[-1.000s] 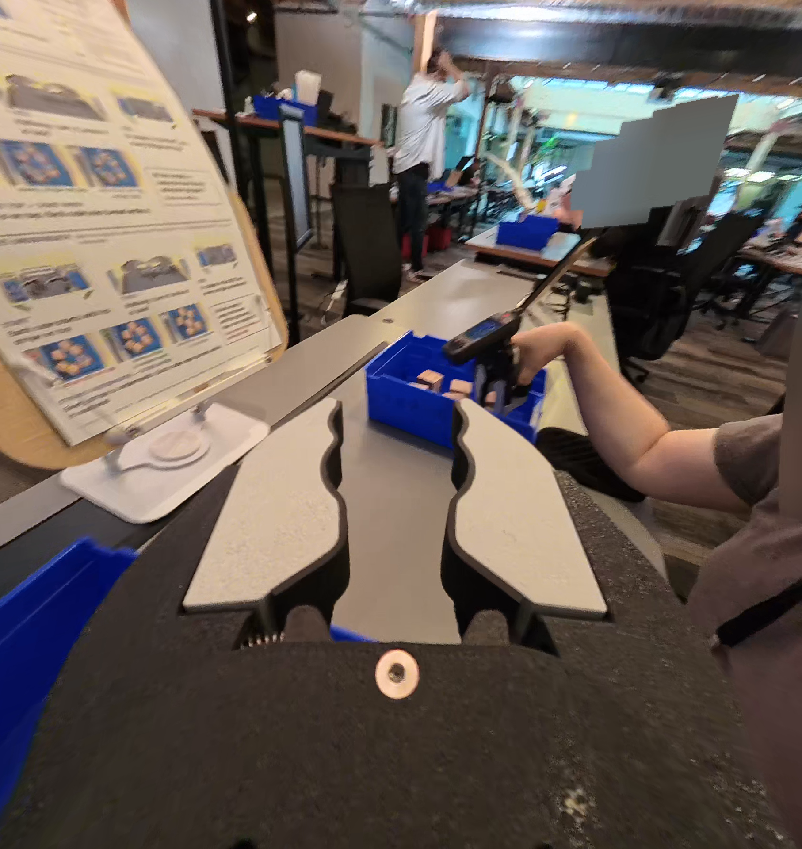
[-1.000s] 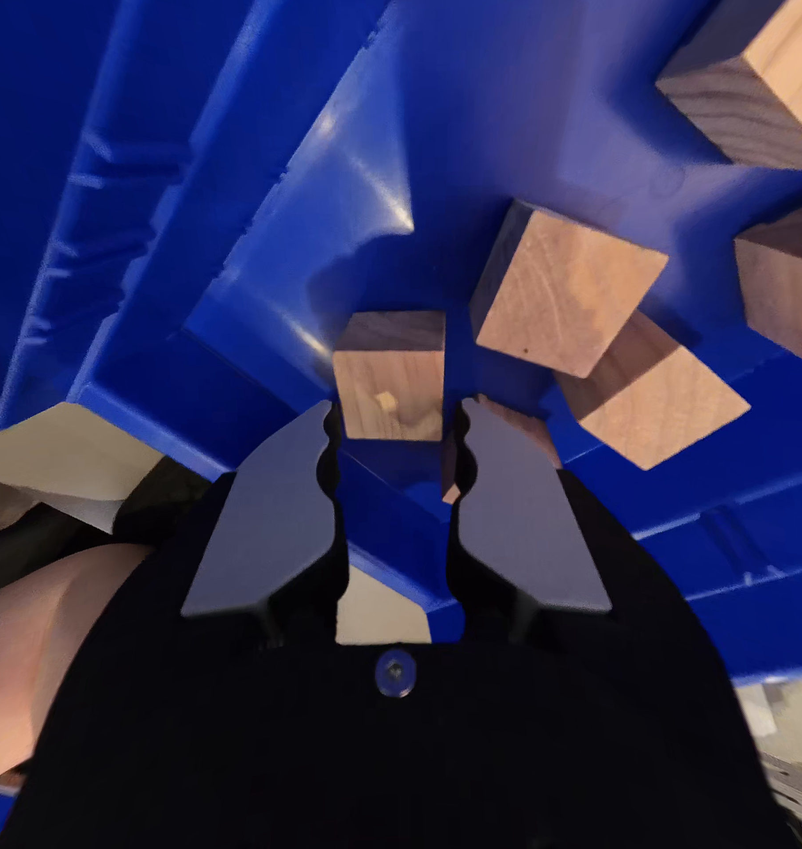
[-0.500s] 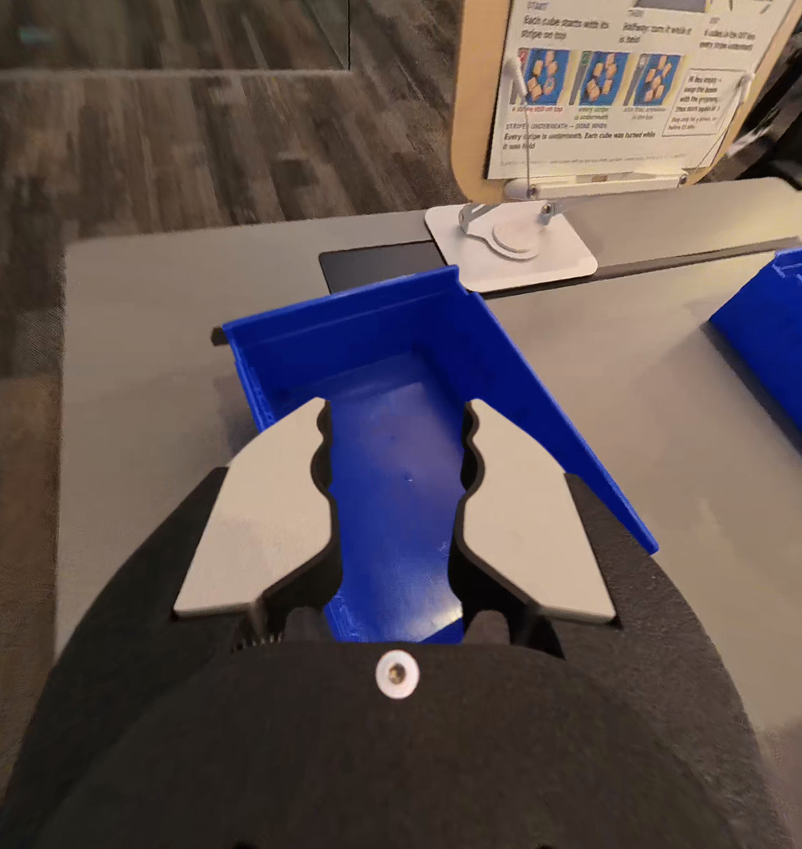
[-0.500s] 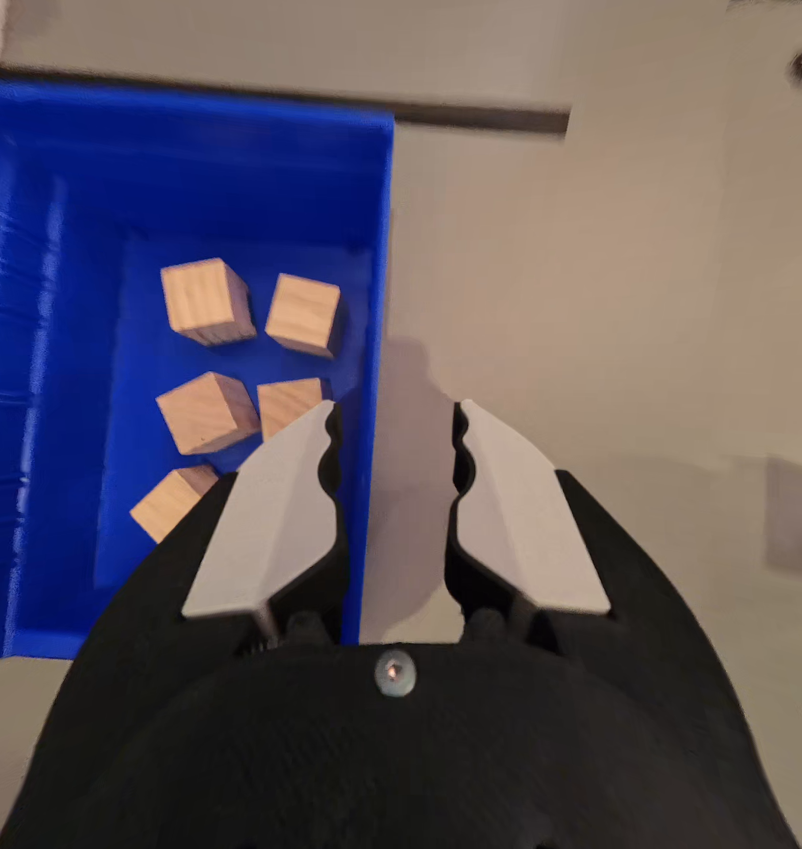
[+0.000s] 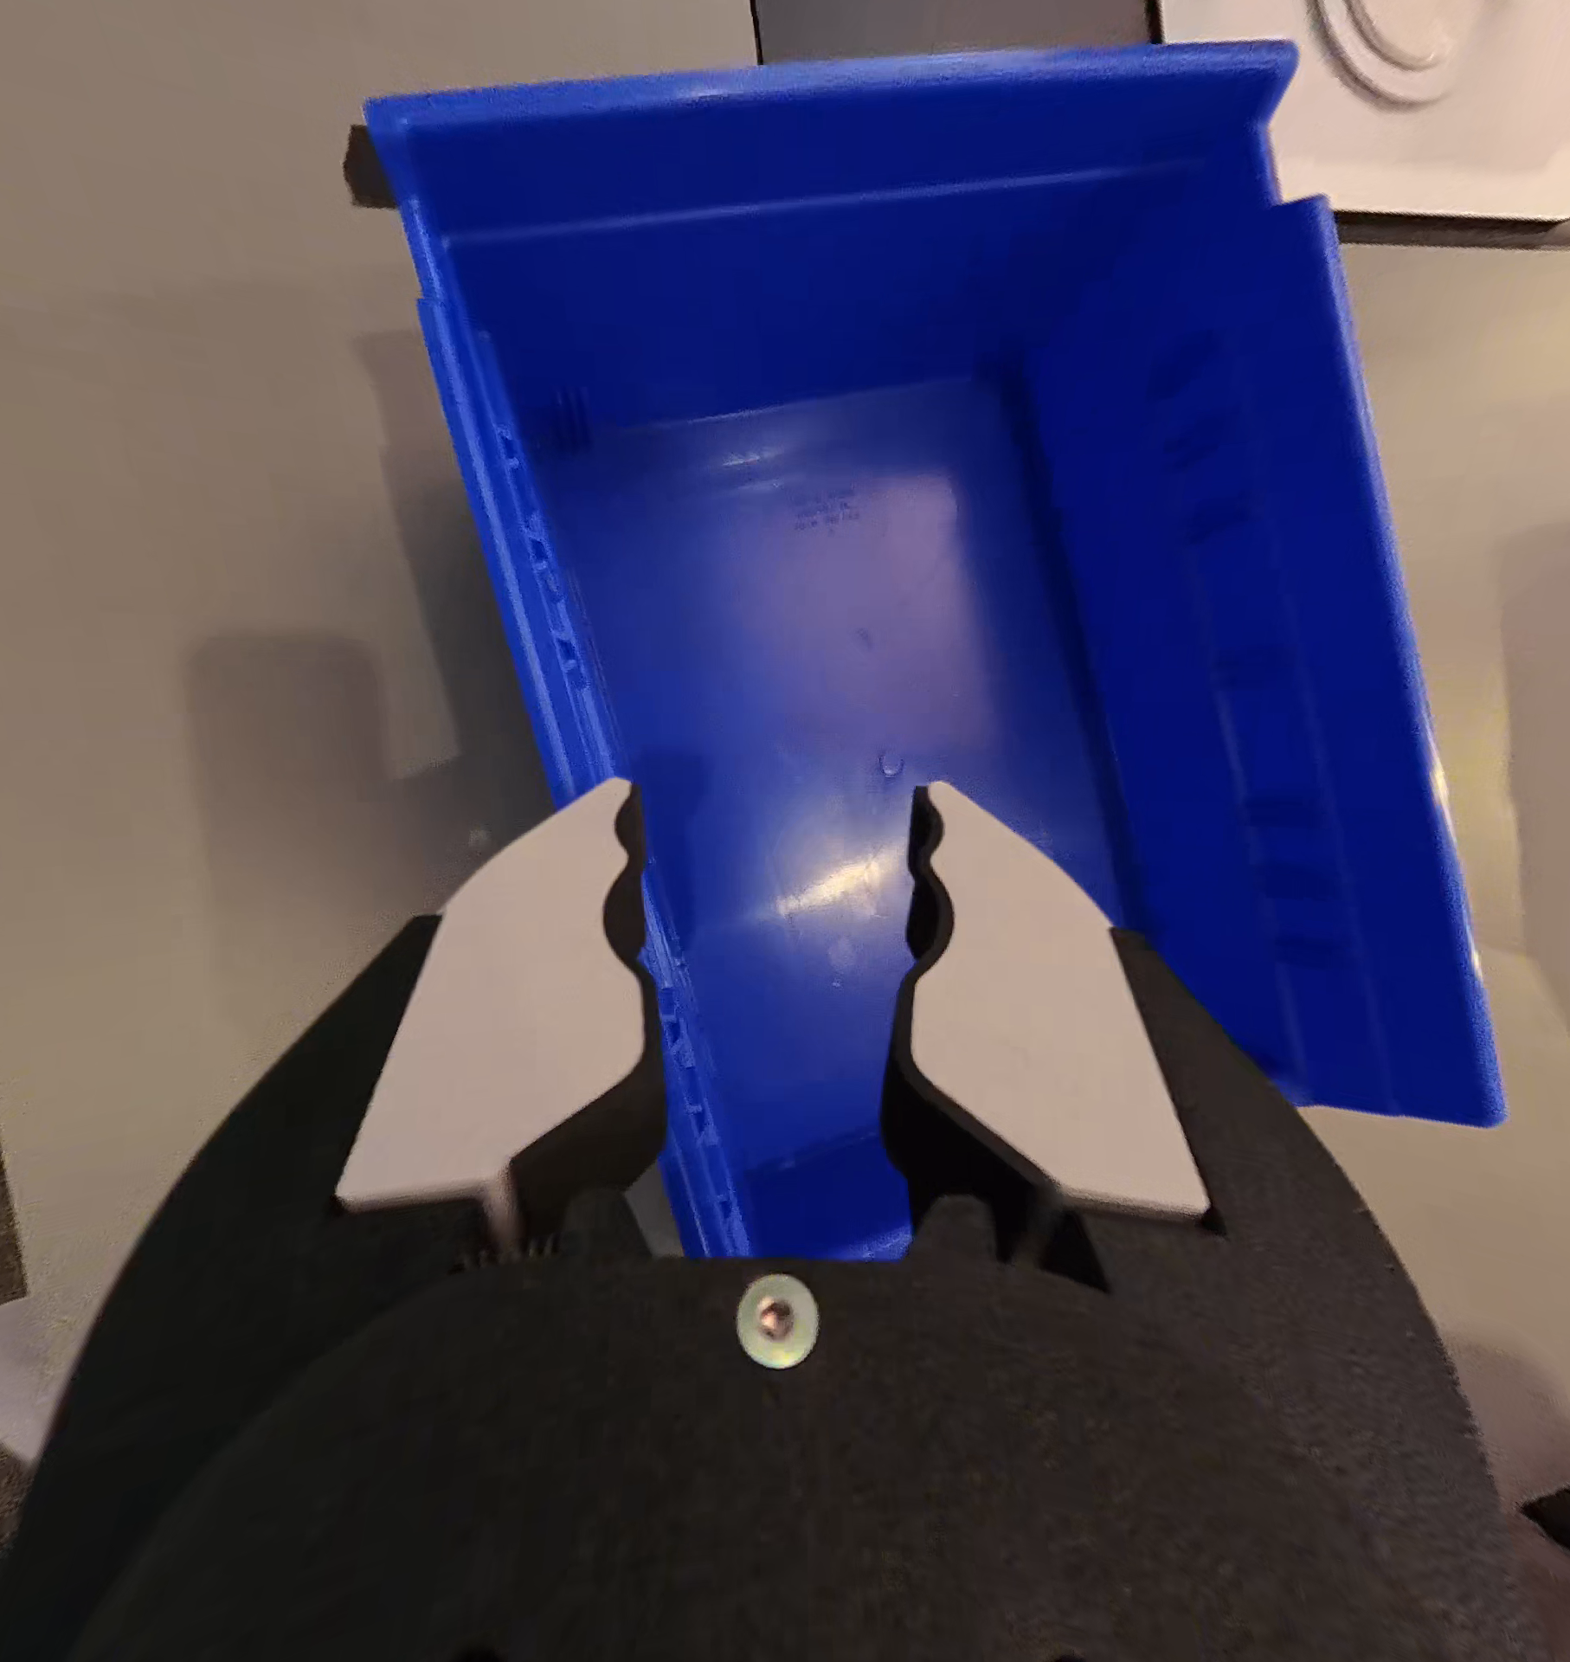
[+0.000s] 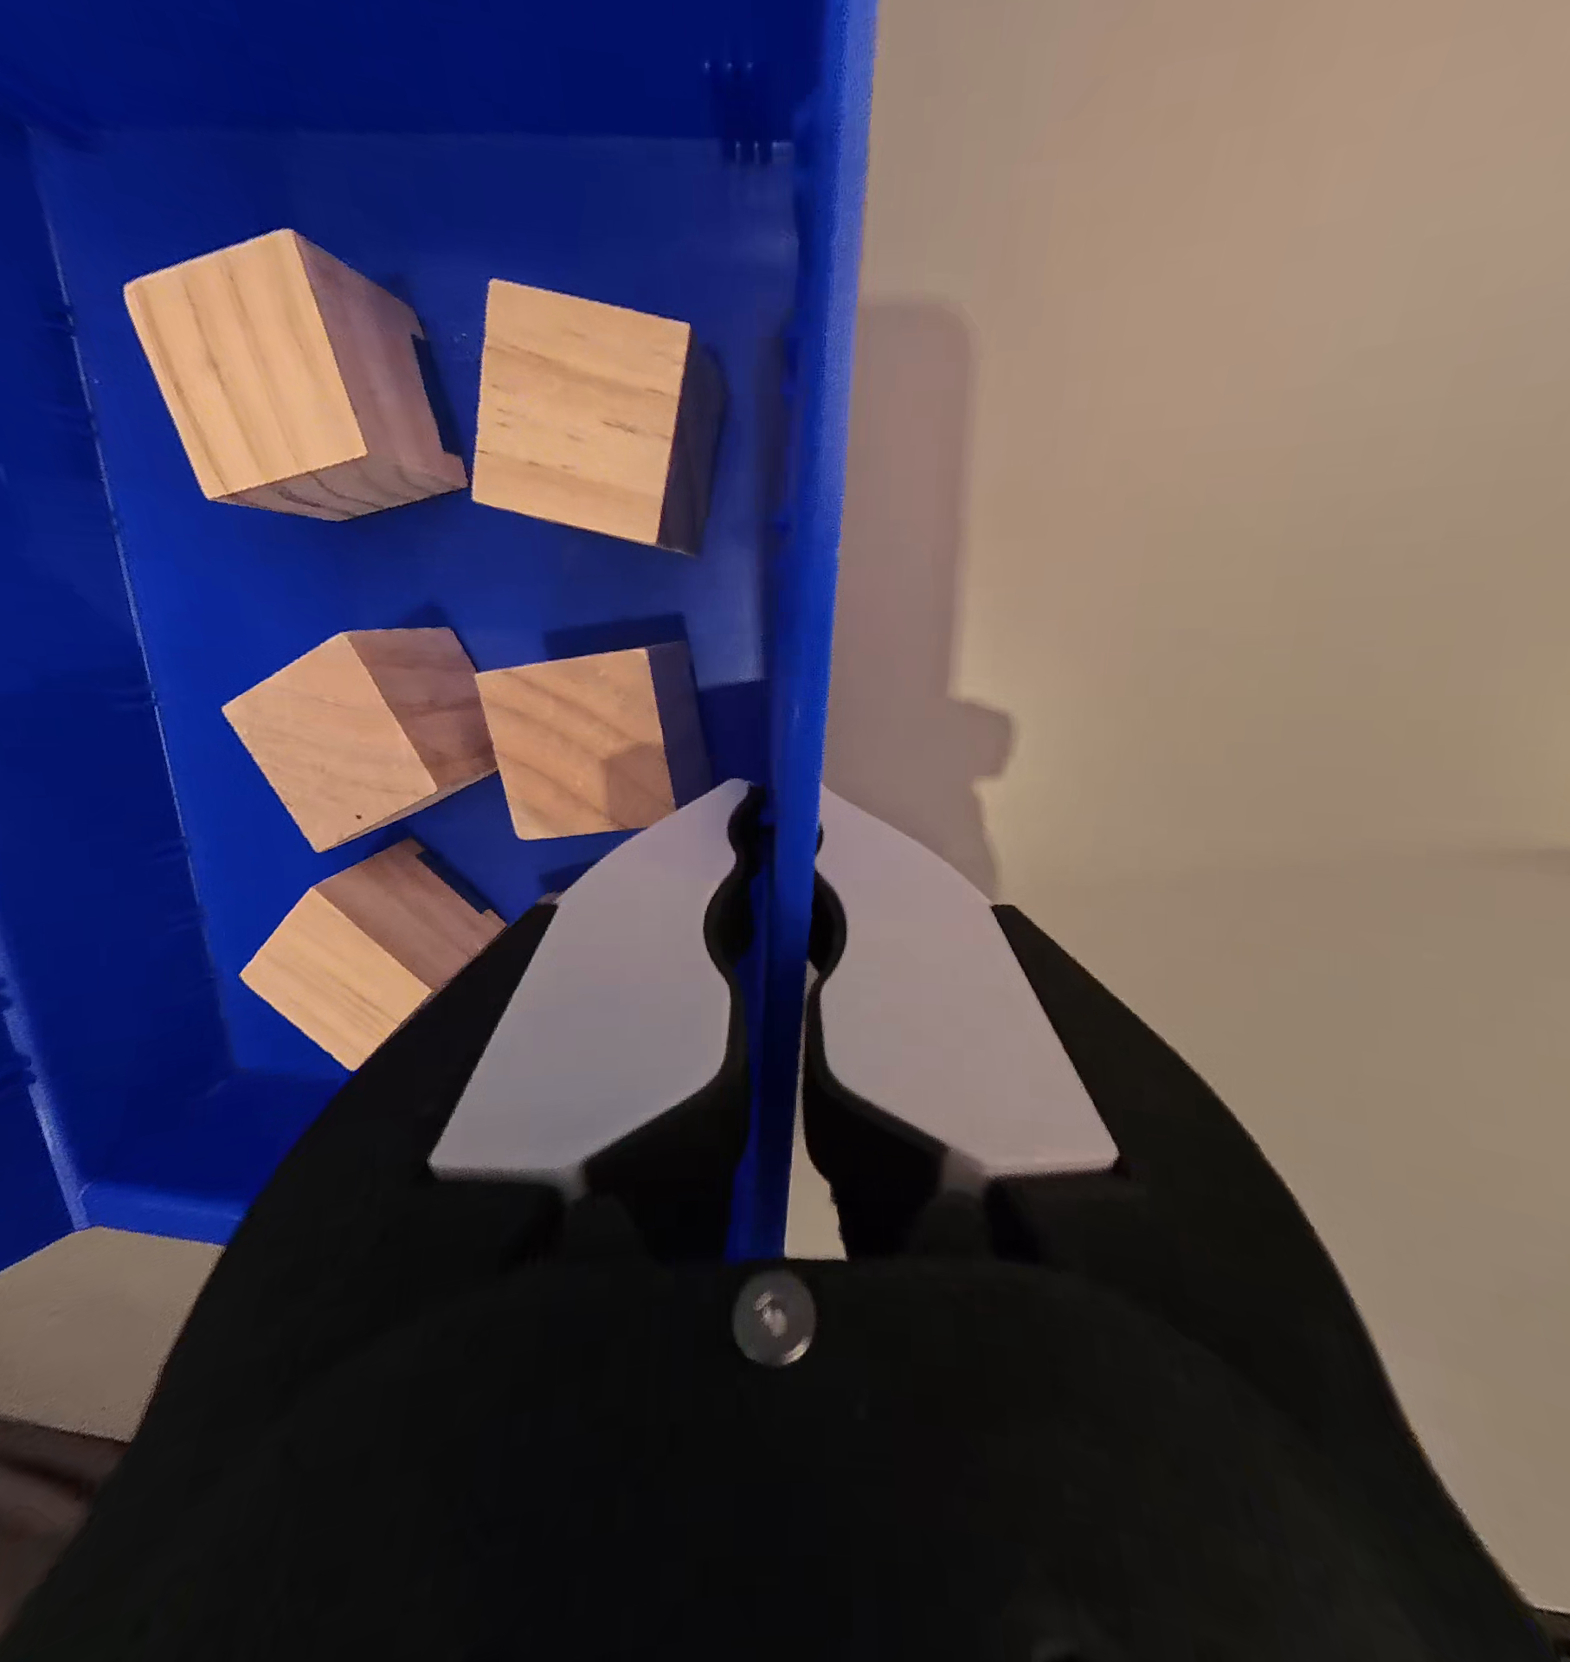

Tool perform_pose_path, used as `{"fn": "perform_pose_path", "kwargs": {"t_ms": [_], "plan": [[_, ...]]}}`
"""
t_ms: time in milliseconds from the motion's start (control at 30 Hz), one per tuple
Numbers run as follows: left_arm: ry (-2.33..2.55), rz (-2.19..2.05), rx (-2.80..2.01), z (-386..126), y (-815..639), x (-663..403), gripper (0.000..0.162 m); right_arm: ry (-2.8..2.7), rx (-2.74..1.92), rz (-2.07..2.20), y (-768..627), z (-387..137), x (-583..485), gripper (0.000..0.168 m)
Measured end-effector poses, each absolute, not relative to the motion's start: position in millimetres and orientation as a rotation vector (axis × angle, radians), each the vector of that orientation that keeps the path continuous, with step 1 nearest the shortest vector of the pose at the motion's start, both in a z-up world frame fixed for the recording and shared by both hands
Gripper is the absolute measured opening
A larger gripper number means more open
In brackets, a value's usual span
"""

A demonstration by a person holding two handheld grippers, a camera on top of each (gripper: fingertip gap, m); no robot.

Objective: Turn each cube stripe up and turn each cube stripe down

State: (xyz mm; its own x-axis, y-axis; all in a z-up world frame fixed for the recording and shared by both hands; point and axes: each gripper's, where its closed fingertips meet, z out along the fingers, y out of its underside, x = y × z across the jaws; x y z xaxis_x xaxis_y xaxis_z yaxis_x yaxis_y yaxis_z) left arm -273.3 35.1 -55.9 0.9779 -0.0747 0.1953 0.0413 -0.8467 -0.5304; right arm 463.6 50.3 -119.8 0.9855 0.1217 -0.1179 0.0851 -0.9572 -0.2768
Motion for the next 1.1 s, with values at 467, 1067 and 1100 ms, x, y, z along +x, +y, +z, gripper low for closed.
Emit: {"fn": "perform_pose_path", "kwargs": {"t_ms": [467, 1067, 1100], "plan": [[-0.123, 0.143, -2.605, -57, 26, -328, 0.063, -0.223, -2.925, 0.186, 42, -130, 463, 0.008], [-0.111, -0.108, -2.886, -116, 16, -302, 0.006, -0.219, -2.939, 0.212, 39, -133, 462, 0.008], [-0.107, -0.103, -2.889, -116, 16, -301, 0.006, -0.220, -2.939, 0.211, 39, -133, 462, 0.008]]}}
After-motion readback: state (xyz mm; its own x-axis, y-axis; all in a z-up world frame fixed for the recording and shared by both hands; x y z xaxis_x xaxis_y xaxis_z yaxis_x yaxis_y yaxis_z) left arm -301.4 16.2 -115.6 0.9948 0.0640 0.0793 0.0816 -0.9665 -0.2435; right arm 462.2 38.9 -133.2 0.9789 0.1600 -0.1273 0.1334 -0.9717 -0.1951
